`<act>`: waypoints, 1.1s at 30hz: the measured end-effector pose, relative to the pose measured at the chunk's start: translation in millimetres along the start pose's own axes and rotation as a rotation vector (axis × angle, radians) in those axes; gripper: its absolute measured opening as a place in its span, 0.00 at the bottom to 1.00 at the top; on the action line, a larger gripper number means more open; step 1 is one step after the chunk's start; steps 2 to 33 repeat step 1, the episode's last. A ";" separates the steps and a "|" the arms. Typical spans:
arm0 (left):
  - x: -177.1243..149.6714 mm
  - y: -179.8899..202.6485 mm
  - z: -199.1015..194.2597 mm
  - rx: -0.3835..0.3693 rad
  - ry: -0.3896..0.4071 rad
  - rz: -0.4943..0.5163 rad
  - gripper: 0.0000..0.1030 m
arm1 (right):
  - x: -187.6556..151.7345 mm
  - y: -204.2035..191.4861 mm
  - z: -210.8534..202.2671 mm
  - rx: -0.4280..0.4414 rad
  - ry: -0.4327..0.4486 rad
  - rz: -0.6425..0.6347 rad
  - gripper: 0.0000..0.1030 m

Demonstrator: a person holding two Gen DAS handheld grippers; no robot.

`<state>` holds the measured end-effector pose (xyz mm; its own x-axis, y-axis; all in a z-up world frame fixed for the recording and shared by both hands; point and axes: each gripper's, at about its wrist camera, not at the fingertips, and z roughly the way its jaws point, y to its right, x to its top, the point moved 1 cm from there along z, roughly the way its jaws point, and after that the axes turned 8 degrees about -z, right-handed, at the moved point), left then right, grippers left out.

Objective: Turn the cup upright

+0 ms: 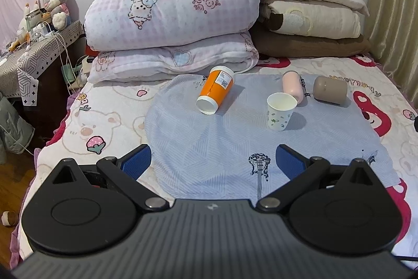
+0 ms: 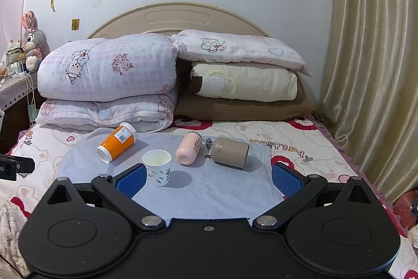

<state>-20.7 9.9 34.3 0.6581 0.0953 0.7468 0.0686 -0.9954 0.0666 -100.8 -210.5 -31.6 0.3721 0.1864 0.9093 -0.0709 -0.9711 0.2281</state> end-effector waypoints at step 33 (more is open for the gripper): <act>-0.1 0.2 -0.2 -0.001 0.000 0.000 1.00 | 0.1 -0.2 0.1 0.000 0.000 0.000 1.00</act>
